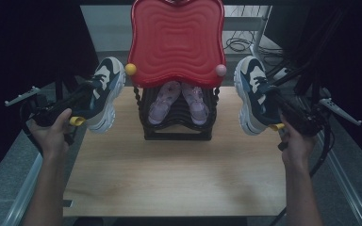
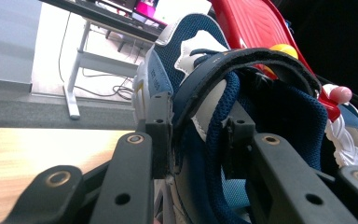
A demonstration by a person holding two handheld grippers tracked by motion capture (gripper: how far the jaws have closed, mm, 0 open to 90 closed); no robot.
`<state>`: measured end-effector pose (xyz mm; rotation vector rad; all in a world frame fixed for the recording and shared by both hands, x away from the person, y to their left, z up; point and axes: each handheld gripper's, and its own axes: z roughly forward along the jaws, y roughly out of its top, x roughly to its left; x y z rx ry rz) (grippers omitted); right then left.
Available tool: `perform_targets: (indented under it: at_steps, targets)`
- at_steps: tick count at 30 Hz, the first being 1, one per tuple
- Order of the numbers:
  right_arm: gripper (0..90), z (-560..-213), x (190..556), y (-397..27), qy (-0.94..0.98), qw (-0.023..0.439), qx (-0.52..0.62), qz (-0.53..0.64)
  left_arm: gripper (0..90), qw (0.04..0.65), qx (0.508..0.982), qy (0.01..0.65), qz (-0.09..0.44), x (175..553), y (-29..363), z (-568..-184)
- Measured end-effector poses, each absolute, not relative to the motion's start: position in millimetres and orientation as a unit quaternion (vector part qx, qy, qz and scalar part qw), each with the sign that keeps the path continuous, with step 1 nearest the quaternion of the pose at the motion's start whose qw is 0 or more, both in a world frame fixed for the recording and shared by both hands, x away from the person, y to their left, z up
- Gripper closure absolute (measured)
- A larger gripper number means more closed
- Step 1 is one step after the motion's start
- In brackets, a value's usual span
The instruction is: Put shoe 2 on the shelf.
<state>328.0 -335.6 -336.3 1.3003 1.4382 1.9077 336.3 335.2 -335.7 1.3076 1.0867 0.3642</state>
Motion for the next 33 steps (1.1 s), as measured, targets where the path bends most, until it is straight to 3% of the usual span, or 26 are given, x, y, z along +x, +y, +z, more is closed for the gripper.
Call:
perform_targets:
  at_steps: [33]
  targets:
    - [71.2,-294,355,-327,0.517,0.217,0.468,0.683,69.6,0.657,0.576,0.453,0.177,352,323,-280]
